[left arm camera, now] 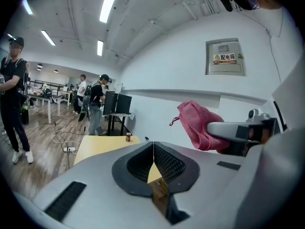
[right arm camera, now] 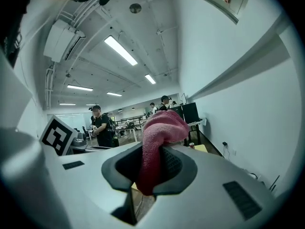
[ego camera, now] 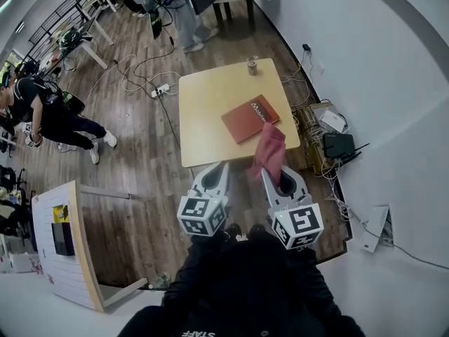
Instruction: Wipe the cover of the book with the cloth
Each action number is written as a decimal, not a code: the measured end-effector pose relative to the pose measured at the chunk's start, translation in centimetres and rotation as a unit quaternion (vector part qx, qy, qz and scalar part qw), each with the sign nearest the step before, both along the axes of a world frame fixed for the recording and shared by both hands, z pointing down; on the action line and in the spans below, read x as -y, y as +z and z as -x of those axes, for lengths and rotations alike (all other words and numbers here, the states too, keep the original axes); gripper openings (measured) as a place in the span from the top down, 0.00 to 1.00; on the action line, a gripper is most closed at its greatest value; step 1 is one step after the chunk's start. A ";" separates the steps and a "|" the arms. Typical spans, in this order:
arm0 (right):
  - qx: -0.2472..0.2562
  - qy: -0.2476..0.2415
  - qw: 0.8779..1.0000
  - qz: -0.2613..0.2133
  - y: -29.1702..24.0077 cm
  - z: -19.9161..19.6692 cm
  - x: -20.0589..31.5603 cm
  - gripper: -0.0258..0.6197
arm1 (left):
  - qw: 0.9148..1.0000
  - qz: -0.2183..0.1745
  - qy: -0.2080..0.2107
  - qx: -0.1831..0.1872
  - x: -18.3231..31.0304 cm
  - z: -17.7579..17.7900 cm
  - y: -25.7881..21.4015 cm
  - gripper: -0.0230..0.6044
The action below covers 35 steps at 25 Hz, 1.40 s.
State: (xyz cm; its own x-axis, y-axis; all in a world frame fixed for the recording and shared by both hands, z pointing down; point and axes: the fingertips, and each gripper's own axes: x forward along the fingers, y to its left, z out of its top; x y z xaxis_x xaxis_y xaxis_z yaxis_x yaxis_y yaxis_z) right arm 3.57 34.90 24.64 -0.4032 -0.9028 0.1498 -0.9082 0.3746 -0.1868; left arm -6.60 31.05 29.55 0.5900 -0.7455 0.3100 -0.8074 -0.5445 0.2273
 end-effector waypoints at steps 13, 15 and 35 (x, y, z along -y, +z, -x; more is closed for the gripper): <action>0.001 -0.026 0.996 0.084 7.0 -2.0 3.9 0.84 | 0.997 0.067 -0.026 0.023 4.2 -0.3 7.4 0.91; -0.003 -0.030 0.995 0.093 7.8 -1.4 5.5 0.84 | 0.997 0.076 -0.026 0.021 5.9 0.0 8.4 0.91; -0.062 -0.097 0.976 0.183 16.5 2.4 27.1 0.84 | 0.978 0.205 -0.026 0.037 24.1 1.3 20.9 0.90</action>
